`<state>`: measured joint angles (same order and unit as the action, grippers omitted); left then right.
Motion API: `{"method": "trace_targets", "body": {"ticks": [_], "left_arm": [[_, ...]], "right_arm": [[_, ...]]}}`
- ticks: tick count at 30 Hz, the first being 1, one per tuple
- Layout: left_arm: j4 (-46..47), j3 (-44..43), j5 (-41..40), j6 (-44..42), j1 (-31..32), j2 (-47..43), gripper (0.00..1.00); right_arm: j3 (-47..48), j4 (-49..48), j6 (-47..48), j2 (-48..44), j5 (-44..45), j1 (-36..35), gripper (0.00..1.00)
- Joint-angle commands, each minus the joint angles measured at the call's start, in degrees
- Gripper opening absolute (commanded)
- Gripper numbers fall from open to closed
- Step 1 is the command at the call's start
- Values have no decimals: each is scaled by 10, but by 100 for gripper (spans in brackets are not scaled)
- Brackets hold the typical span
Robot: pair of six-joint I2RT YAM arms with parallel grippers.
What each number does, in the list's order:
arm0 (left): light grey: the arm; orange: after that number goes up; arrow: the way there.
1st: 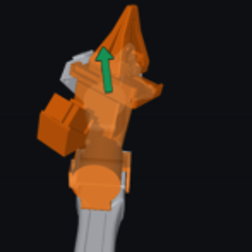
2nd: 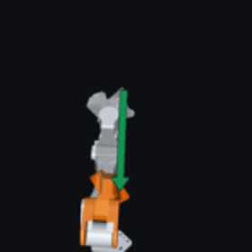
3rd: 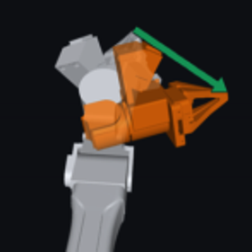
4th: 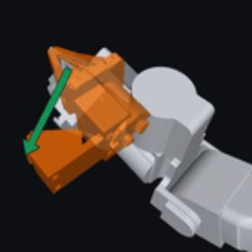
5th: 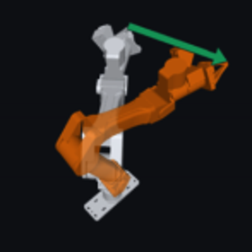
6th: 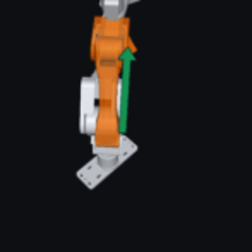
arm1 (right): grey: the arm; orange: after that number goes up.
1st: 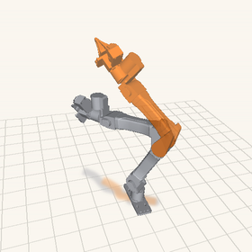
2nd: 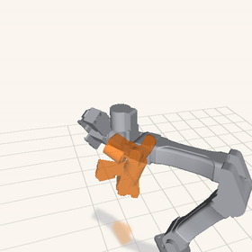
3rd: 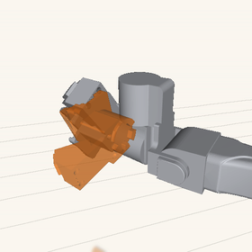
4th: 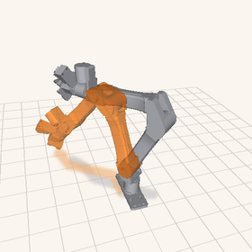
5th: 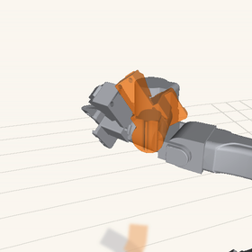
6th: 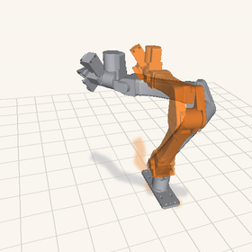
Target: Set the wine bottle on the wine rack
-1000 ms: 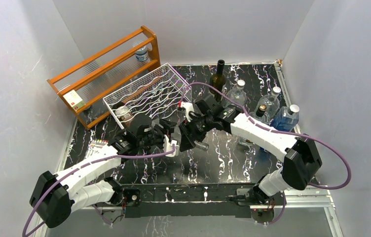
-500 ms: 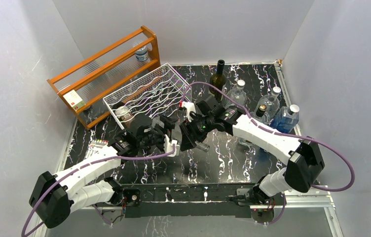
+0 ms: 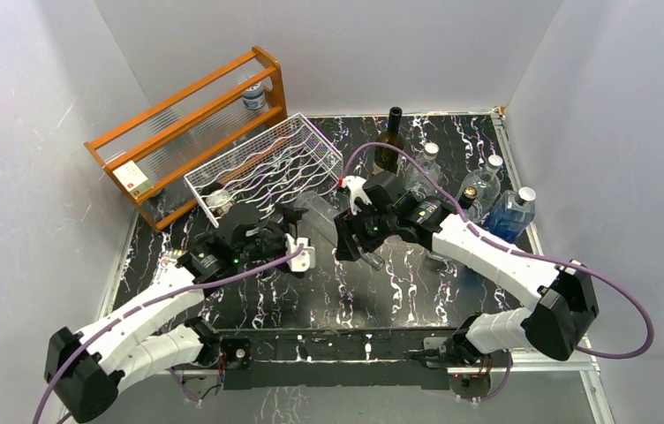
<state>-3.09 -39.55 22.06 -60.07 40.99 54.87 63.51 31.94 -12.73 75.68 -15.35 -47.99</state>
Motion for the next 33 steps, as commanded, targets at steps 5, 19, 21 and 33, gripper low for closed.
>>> {"method": "trace_targets", "body": {"ticks": [5, 19, 21, 33], "left_arm": [[18, -19, -49, 201, -2, -116, 98], [-73, -250, -227, 692, -2, -50, 98], [-71, -262, -221, 719, -2, -48, 98], [-123, -317, -212, 740, -2, -40, 98]], "right_arm": [[-18, -75, -15, -9, 32, 8, 0], [-22, -144, -55, 79, 9, -17, 0], [-22, -162, -61, 92, 9, -25, 0], [14, -286, -112, 187, 41, -67, 0]]}}
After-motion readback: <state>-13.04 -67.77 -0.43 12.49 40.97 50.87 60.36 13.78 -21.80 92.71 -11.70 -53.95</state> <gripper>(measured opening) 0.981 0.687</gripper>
